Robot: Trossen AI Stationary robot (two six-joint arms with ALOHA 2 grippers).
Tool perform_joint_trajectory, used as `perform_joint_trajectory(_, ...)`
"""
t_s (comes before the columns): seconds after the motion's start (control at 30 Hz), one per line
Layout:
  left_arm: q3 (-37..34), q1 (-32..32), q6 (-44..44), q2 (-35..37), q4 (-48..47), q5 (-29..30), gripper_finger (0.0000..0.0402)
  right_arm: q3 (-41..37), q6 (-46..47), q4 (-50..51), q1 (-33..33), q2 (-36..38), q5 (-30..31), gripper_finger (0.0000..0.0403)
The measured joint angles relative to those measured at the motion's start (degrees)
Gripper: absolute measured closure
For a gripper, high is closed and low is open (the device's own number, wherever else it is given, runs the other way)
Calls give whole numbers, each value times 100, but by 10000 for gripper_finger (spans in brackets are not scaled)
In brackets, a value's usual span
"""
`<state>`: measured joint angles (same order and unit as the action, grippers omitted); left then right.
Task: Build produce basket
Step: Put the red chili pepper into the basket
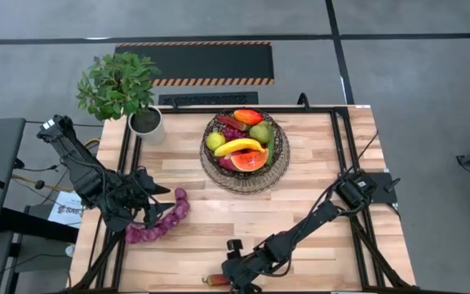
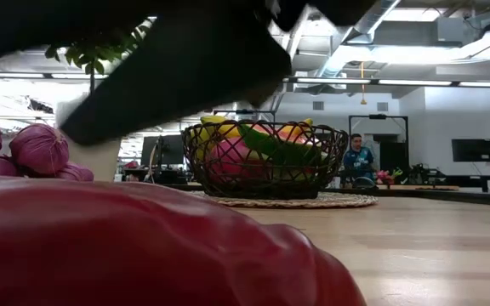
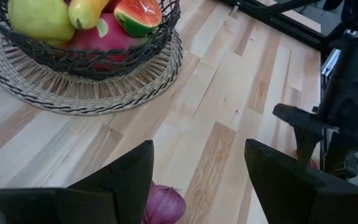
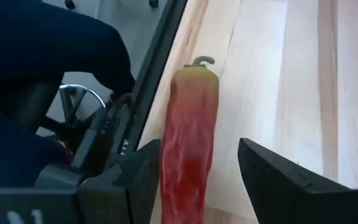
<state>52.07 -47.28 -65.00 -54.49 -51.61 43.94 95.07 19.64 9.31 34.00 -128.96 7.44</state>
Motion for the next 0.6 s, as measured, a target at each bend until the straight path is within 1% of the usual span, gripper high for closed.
perform_joint_trajectory(0.3,0,-1,-19,-1,4,22,164,7,22,99,0,12,-2,168)
perform_joint_trajectory(0.6,0,-1,-19,1,4,1,164,17,197,12,-5,-230,-123,168)
